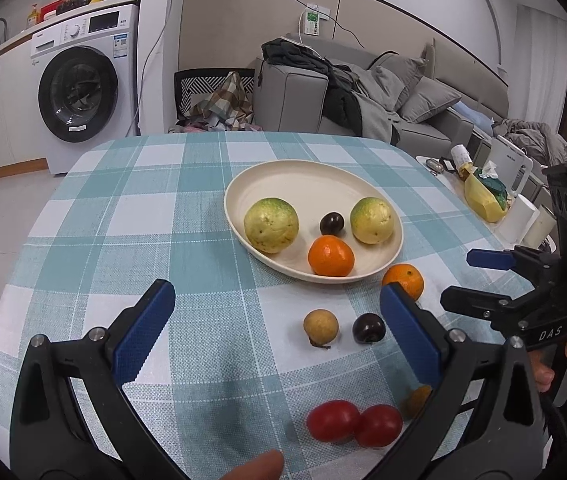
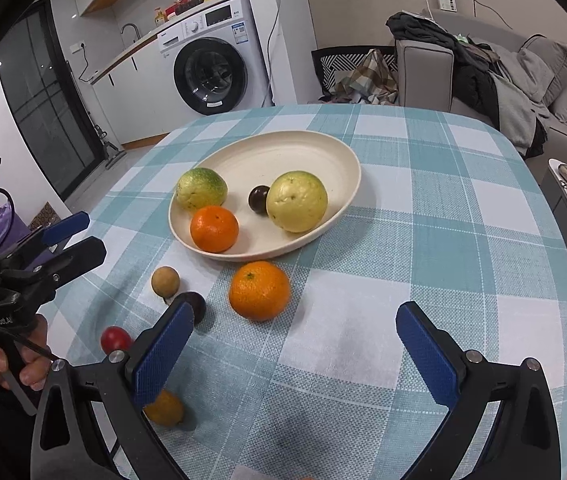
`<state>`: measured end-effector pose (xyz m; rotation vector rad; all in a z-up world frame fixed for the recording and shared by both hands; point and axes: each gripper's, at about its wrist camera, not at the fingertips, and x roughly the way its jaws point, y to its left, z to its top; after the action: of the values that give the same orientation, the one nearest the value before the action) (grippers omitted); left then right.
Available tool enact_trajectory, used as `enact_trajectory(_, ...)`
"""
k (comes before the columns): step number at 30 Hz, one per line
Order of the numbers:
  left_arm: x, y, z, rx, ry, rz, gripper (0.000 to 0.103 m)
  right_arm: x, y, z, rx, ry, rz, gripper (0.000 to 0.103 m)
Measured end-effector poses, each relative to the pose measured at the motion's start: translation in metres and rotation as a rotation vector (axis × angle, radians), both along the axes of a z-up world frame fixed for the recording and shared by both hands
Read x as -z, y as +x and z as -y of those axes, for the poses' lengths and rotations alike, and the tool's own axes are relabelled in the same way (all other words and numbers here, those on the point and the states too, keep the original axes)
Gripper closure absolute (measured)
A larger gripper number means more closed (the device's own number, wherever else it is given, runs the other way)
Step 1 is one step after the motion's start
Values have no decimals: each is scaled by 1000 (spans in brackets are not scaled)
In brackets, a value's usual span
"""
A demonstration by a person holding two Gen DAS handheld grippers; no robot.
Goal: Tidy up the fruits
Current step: 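Withdraw both tools from the plate toward the remaining fruit, then close the right tool on the mandarin orange while the left tool grasps the small tan fruit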
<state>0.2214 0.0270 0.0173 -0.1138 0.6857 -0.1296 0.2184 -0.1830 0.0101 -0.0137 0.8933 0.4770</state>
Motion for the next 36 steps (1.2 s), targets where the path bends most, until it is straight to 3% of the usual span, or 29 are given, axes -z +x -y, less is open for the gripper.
enact_trajectory(21,35,22,11,49,34,-129,3,15,2,-6,-9,-26,-27,1)
enact_trajectory(30,47,29,9,41,30,-166,3,21,13,-20,-44,-33,-42,11)
enact_trajectory(34,50,32,8,41,28,-179,3,25,17,-26,-61,-44,-56,24)
enact_trajectory(36,51,33,6,40,23,-182,3,25,19,-29,-63,-43,-54,24)
